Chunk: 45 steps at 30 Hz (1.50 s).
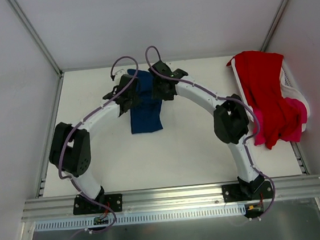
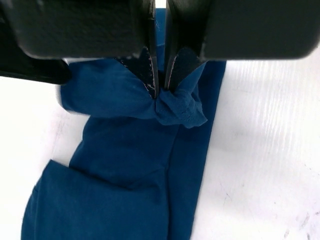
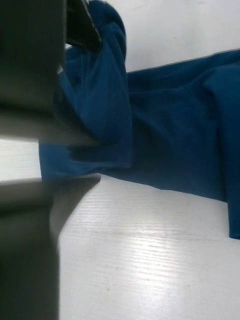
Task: Fold and stack the t-shirts
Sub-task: Fold the tshirt
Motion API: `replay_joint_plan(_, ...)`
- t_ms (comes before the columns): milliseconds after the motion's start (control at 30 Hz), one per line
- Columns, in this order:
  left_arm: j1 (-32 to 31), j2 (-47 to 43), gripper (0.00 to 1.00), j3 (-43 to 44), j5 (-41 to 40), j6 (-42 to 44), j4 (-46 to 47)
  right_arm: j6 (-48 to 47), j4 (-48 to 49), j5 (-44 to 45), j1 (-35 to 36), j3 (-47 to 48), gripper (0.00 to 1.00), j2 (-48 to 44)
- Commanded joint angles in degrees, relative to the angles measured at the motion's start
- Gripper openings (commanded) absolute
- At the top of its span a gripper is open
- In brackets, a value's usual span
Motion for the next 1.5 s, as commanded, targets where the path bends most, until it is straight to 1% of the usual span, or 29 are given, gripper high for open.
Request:
replay_joint_plan(0,1.23,1.62,0.0,3.13,-2.72,1.39,0.41,-1.51,-2.32,-1.15,-1.16,2.68,0.57,2.5)
replay_joint_plan(33,1.41,2.33,0.02,3.57,-2.9,1.48,0.33,-1.42,-2.32,-1.07,-1.17,2.5,0.93,2.69)
replay_joint_plan(67,1.58,3.9,0.14,4.01,-2.9,2.09,0.33,-1.24,-2.32,-0.63,-1.17,2.41,0.99,2.86)
replay_joint_plan(100,1.93,4.87,0.35,4.97,-3.33,2.36,0.41,-0.98,-2.41,-0.45,-1.17,2.33,0.99,3.04)
replay_joint_plan(133,2.11,6.36,0.87,5.33,-3.6,2.88,0.41,-0.98,-2.5,-0.19,-1.17,2.24,0.99,3.21)
replay_joint_plan(167,2.37,6.99,0.99,5.68,-4.04,3.06,0.41,-0.98,-2.5,0.42,-1.17,2.24,0.99,3.13)
replay_joint_plan(267,3.16,9.53,0.99,8.66,-5.8,5.42,0.68,-0.98,-3.03,1.48,-1.17,1.54,1.0,1.9)
replay_joint_plan(400,4.57,11.65,0.99,13.94,-5.1,10.52,1.47,-0.89,-2.94,2.8,-1.08,-0.92,0.99,-1.52)
replay_joint_plan(500,5.36,7.97,0.99,13.78,-3.43,11.5,1.29,-0.71,-3.03,4.99,-0.64,-4.08,0.99,-5.56)
replay_joint_plan(533,5.36,4.39,0.99,12.81,-3.08,11.24,1.12,-0.63,-3.11,5.87,-0.55,-5.05,0.99,-6.7)
replay_joint_plan(600,5.28,0.07,0.99,7.9,-2.46,9.93,0.94,-0.28,-3.11,7.63,0.06,-8.11,1.0,-10.48)
replay_joint_plan(633,5.19,-4.56,0.99,5.53,-2.2,7.13,0.77,-0.19,-2.77,7.9,0.41,-9.18,0.99,-11.71)
replay_joint_plan(667,5.01,-6.87,0.99,-0.06,-0.8,5.54,0.85,0.25,-2.33,8.07,1.03,-11.71,1.0,-14.07)
replay_joint_plan(733,4.31,-13.1,0.99,-5.89,0.09,1.94,0.76,0.51,-0.14,7.64,1.82,-14.62,1.0,-16.2)
replay_joint_plan(767,3.35,-14.88,0.99,-11.57,0.61,0.88,0.76,0.95,0.74,6.16,2.52,-16.29,1.0,-17.17)
replay_joint_plan(833,2.47,-19.7,0.99,-16.88,1.05,-1.84,0.76,1.65,3.72,3.7,3.05,-21.3,0.99,-19.45)
replay_joint_plan(867,2.03,-20.95,0.99,-21.43,1.49,-2.73,0.85,2.01,5.05,2.55,3.49,-23.23,0.99,-19.98)
replay_joint_plan(933,0.45,-23.93,0.99,-25.41,1.76,-5.01,0.94,3.24,9.43,-0.26,3.58,-28.4,0.99,-20.6)
replay_joint_plan(967,-0.17,-24.64,0.99,-28.56,1.41,-5.89,0.94,3.59,10.85,-3.49,3.58,-30.0,0.99,-20.52)
replay_joint_plan(1033,-1.84,-26.05,0.99,-31.22,0.71,-8.61,1.55,4.99,15.75,-6.94,3.49,-34.21,1.0,-19.64)
replay_joint_plan(1067,-2.19,-26.23,0.99,-33.75,0.79,-9.5,2.34,5.52,17.44,-10.26,3.49,-35.54,1.0,-19.11)
replay_joint_plan(1100,-2.37,-26.49,0.99,-35.52,2.18,-10.38,4.0,6.57,22.32,-11.86,3.49,-36.95,1.0,-18.67)
replay_joint_plan(1133,-2.37,-26.84,0.99,-37.54,3.59,-11.69,10.19,7.28,24.98,-15.1,3.41,-39.83,0.99,-17.63)
replay_joint_plan(1167,-2.37,-26.93,0.99,-42.08,5.08,-12.23,14.69,7.89,27.53,-18.7,3.32,-41.25,0.99,-17.09)
replay_joint_plan(1200,-2.37,-26.85,0.99,-44.13,6.32,-12.93,18.31,8.51,30.43,-20.47,3.06,-42.57,1.0,-16.57)
replay_joint_plan(1233,-2.37,-25.89,0.99,-46.76,7.98,-14.07,24.17,9.82,35.51,-23.1,3.05,-43.81,1.0,-15.52)
replay_joint_plan(1300,-2.37,-23.52,0.99,-47.58,8.96,-13.99,27.56,10.79,40.45,-24.53,2.7,-46.45,0.99,-14.63)
replay_joint_plan(1467,-2.28,-20.7,0.99,-48.63,8.79,-13.64,33.97,11.41,44.43,-24.62,1.74,-49.53,0.94,-13.75)
